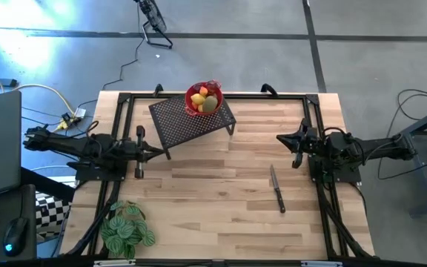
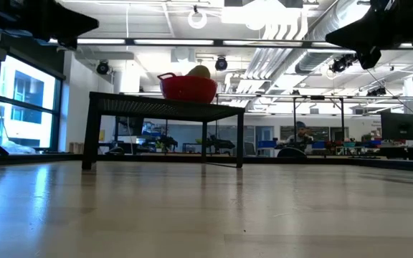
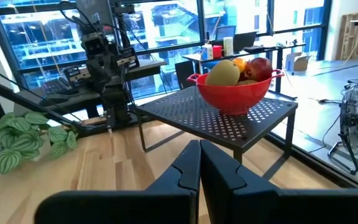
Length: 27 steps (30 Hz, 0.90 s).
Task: Pick & Place Fruit
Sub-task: Put the knife on the shelf
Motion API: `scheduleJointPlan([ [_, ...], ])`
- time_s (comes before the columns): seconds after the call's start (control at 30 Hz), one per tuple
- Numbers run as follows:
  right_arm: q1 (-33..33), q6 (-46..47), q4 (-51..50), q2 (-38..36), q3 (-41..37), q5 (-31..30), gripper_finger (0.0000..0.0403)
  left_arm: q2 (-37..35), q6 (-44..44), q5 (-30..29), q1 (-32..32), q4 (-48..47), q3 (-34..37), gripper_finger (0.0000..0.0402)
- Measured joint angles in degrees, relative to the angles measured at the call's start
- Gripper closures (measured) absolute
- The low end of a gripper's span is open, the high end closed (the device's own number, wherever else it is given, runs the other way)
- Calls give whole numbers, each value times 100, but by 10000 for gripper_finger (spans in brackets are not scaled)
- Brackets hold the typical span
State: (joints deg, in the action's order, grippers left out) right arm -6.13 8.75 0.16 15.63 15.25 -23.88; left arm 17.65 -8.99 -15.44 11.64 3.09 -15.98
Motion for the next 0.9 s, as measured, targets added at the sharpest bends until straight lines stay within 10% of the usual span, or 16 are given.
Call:
scheduleJointPlan([
  [0.9,0,328,-1383,-27,531,-24,401,-1574,221,870,0,-332,1201,401],
])
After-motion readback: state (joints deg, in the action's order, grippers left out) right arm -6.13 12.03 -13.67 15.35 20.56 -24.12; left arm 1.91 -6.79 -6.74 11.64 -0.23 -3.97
